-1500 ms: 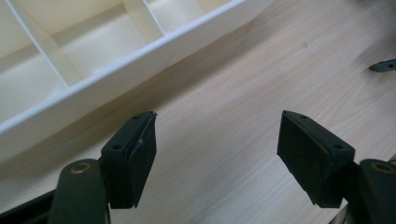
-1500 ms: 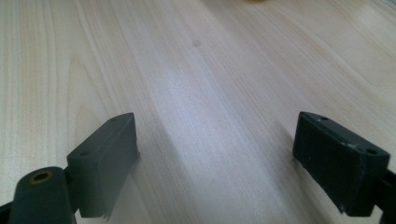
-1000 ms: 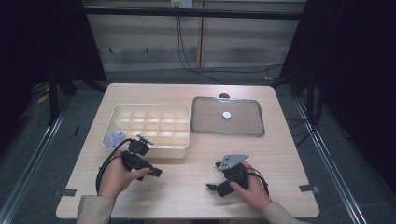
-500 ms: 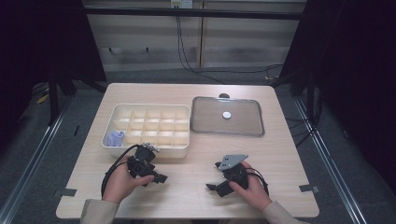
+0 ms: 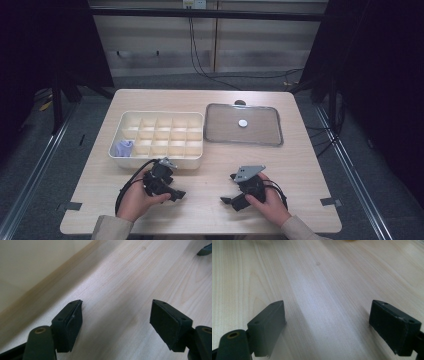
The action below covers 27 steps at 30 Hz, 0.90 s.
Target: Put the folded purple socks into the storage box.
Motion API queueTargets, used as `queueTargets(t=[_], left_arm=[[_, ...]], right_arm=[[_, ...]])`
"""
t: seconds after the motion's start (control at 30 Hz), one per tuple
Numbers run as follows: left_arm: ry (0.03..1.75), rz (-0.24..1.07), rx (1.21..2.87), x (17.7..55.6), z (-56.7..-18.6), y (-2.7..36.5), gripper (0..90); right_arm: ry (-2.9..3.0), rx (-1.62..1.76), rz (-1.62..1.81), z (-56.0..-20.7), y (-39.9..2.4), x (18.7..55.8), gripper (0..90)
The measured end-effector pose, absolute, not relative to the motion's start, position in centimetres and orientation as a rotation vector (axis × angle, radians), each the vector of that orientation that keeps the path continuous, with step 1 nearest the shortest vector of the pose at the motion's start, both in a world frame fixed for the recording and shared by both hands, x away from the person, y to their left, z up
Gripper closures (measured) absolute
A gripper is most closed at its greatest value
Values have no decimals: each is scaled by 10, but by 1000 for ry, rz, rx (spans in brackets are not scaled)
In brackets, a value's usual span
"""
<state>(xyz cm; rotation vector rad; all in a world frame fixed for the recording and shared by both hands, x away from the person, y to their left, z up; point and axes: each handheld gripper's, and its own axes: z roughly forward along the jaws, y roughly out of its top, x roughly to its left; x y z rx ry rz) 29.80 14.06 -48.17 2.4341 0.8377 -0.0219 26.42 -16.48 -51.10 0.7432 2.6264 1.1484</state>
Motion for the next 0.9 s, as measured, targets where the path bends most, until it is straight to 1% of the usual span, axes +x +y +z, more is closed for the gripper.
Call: queueTargets(t=[0.2,0.33,0.4,0.5,0.9], left_arm=[[772,42,2403,292,-487,141,216],[741,90,2389,289,-490,142,208],[740,94,2380,288,-491,142,206],[726,90,2351,287,-494,144,170],[663,211,2309,276,-502,144,156]], right_arm=[[2632,743,1149,-511,-165,264,127],[2632,743,1149,-511,-164,264,127],[2629,737,1150,-511,-164,264,126],[2629,736,1146,-511,-164,264,126],[2632,733,1149,-511,-163,264,125]])
